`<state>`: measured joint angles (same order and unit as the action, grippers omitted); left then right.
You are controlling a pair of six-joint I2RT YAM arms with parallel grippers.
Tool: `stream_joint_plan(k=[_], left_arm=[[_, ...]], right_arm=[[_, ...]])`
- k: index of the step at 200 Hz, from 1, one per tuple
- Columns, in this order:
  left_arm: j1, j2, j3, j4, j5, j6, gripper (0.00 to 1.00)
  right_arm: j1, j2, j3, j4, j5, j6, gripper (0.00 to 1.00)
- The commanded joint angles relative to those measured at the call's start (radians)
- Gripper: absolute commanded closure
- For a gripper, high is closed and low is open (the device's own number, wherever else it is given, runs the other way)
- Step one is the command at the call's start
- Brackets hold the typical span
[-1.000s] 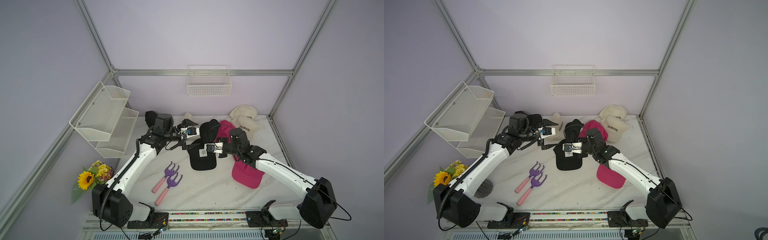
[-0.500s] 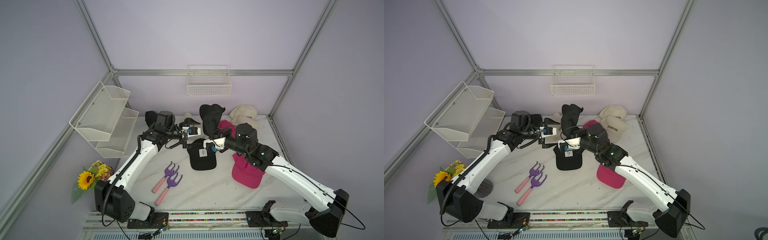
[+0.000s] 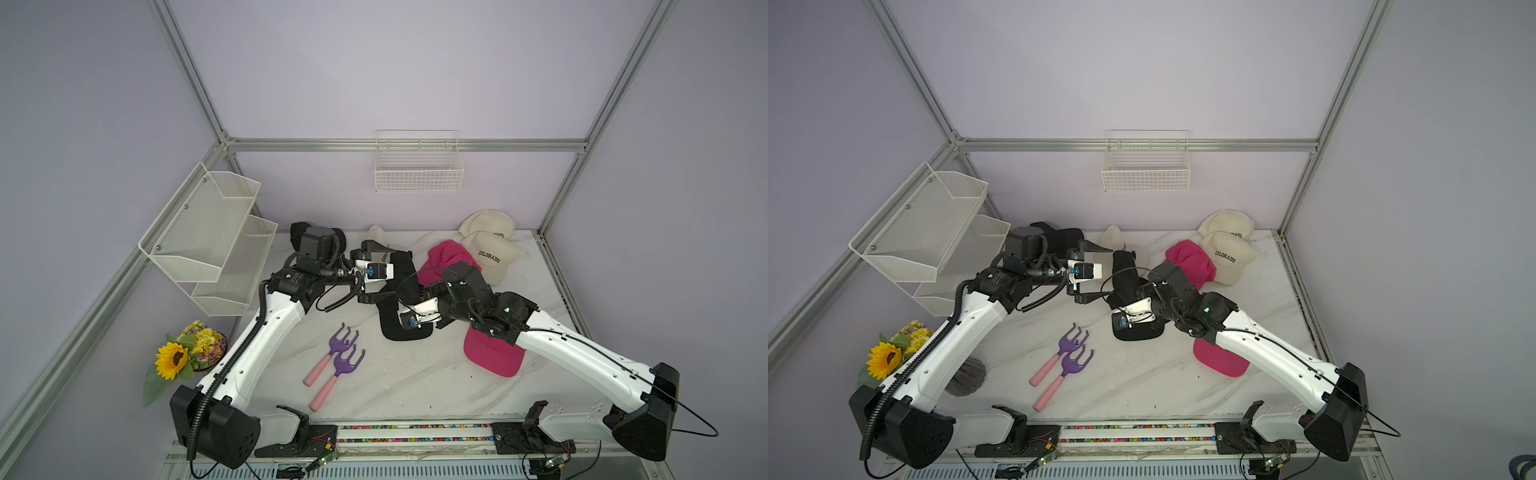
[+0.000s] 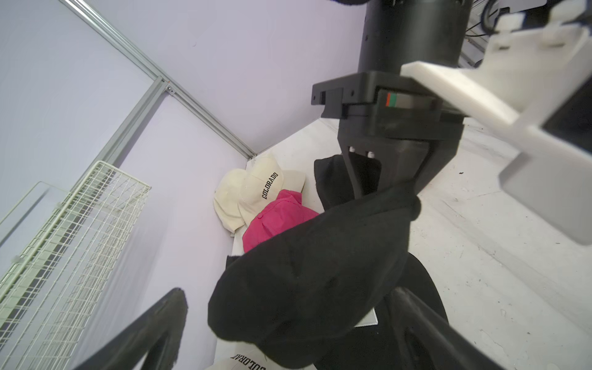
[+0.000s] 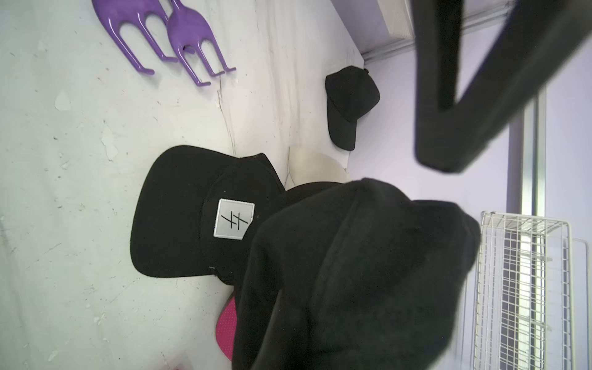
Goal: Stack the baseball caps by color
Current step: Pick up the baseball cap from the center of the board.
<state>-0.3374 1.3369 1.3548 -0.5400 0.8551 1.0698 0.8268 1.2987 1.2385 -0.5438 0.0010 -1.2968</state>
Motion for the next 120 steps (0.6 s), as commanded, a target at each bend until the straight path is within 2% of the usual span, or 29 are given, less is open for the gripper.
stream_joint_plan(k=[1, 28, 65, 99, 120], left_arm=[[-0.022, 0.040, 0.069, -0.144, 0.011, 0.107, 0.01], [-0.067, 0.067, 0.117, -0.204, -0.080, 0.158, 0.09], [-0.091, 0.152, 0.195, -0.281, -0.094, 0.188, 0.22], [-0.110, 0.154, 0.204, -0.298, -0.078, 0.206, 0.17], [-0.111, 0.145, 0.222, -0.334, -0.064, 0.216, 0.17]], right_arm=[[0.009, -0.056, 0.017, 0.080, -0.031, -0.022, 1.00], [0.009, -0.057, 0.013, 0.072, -0.015, -0.057, 1.00], [0.012, -0.048, 0.022, 0.078, -0.016, -0.083, 1.00], [0.011, -0.018, 0.023, 0.070, 0.007, -0.107, 1.00], [0.011, -0.009, 0.022, 0.067, 0.032, -0.122, 1.00]])
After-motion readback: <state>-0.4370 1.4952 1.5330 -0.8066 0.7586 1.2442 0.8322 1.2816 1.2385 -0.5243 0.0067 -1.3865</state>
